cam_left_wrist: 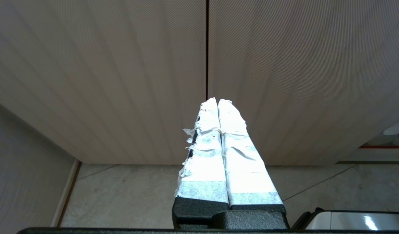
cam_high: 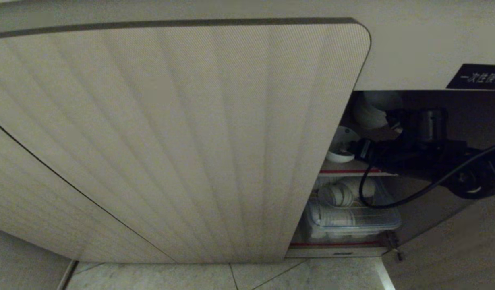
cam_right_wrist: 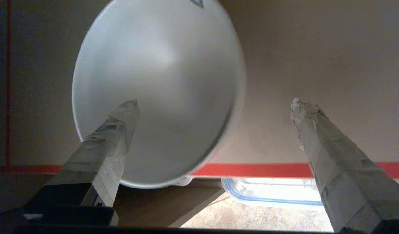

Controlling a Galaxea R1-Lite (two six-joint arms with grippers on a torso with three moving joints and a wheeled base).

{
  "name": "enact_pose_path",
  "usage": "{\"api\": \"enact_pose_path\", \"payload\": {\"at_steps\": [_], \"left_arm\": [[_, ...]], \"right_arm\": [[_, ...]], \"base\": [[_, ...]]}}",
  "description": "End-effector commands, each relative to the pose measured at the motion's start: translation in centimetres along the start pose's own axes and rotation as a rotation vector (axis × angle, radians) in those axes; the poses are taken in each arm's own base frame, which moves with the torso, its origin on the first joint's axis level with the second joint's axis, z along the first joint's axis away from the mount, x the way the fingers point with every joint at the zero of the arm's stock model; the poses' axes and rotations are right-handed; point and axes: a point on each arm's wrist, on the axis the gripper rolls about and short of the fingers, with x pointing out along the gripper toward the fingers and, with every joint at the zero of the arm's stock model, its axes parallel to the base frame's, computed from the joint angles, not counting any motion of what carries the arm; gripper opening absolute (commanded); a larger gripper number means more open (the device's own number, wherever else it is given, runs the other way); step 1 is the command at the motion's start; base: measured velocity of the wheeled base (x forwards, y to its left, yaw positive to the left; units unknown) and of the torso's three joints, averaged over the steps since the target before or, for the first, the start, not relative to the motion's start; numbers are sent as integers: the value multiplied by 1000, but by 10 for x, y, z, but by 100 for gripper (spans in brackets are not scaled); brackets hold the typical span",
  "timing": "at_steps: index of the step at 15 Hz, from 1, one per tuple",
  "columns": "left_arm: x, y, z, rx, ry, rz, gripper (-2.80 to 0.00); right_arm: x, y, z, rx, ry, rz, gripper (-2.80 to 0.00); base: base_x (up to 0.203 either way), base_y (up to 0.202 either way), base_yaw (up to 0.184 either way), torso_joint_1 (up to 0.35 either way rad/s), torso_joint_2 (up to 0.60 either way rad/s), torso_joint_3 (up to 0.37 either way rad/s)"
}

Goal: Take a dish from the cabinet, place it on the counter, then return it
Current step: Take the bowl from the cabinet

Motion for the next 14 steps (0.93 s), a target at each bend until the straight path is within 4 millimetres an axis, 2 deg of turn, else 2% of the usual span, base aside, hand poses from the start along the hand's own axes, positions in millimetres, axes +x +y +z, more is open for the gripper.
{"api": "enact_pose_path", "payload": {"at_steps": [1, 11, 14], "left_arm": [[0, 0, 0, 0, -1, 1, -280], [0, 0, 0, 0, -1, 1, -280], [0, 0, 0, 0, -1, 1, -280]], "right_arm": [[5, 0, 0, 2, -1, 2, 0], [16, 2, 9, -11, -30, 5, 0], [17, 0, 9, -68, -28, -4, 0]], "base": [[0, 0, 0, 0, 0, 0], [0, 0, 0, 0, 0, 0], [0, 0, 0, 0, 0, 0]]}}
